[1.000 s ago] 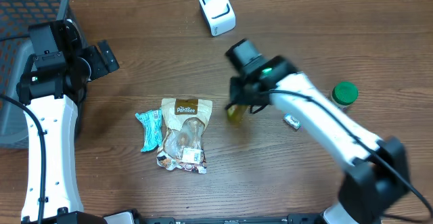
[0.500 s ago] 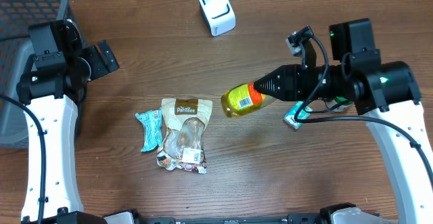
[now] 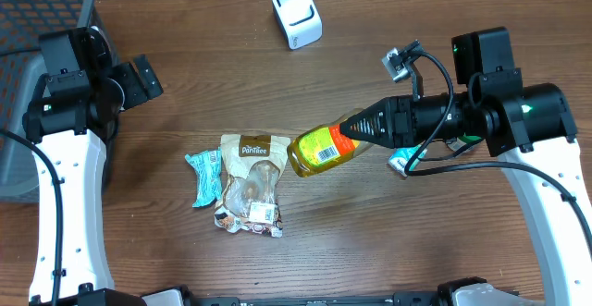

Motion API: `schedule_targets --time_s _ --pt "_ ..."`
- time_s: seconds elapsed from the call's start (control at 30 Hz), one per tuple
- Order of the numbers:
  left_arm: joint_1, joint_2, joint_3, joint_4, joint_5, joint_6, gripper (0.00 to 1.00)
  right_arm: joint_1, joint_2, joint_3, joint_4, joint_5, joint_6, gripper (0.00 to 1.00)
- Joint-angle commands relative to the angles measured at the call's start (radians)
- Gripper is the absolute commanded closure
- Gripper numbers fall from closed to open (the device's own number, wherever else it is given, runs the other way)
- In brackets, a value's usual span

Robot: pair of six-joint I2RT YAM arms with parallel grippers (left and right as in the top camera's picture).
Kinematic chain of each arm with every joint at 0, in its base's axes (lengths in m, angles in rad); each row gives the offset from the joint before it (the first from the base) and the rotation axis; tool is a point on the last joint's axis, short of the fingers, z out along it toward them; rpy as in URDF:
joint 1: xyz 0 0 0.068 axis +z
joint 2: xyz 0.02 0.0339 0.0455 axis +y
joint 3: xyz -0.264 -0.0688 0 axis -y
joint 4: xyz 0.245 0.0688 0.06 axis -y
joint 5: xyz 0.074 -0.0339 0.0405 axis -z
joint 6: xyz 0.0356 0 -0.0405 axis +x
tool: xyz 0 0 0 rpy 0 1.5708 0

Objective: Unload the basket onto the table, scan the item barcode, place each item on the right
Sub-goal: 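Lift the yellow bottle and tip it sideways with the right gripper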

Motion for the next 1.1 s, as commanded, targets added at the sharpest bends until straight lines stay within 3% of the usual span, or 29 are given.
schedule_targets --time_s 0.0,0.73,1.07 --pt "-0.002 -0.006 0.023 0.000 0.001 0.019 0.00 -0.002 -0.016 0.026 0.002 -0.061 -0.013 0.82" --pt "-0.002 -0.006 0.023 0.000 0.001 0.019 0.00 -0.002 -0.016 0.025 -0.005 -0.056 -0.013 0.83" --pt "-0.002 -0.006 0.023 0.000 0.001 0.019 0.00 0.003 0.023 -0.007 -0.011 0.135 -0.009 0.83"
